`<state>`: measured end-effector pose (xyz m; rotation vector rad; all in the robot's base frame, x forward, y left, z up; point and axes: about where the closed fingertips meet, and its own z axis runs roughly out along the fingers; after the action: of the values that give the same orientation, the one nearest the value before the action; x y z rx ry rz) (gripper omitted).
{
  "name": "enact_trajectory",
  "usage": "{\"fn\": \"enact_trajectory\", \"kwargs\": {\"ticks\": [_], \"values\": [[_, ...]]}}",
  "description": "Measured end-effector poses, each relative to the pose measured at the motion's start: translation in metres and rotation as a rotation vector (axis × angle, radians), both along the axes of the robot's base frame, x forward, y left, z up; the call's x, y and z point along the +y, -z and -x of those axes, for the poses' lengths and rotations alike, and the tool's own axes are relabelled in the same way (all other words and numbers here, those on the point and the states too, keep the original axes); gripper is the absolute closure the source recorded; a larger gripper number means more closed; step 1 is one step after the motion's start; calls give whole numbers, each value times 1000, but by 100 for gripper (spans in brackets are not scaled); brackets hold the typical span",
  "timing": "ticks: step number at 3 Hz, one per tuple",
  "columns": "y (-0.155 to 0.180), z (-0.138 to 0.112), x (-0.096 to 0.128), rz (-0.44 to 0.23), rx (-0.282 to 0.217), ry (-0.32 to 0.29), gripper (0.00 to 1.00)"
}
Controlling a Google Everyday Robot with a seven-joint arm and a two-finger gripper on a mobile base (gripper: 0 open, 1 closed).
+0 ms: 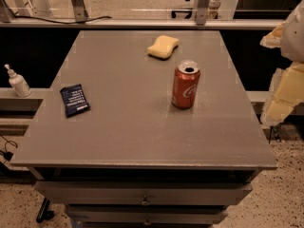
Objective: Knock coke can over
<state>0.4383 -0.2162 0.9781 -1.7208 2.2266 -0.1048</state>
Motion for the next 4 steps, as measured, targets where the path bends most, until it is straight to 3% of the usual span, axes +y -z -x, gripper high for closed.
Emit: {"fn": "enact_trajectory", "kwargs": {"ticks": [1,2,4], "values": [[0,0,0,0,0,0,0],[18,-13,2,-80,7,-4,0],[64,-60,20,-328,-7,19,0]]}}
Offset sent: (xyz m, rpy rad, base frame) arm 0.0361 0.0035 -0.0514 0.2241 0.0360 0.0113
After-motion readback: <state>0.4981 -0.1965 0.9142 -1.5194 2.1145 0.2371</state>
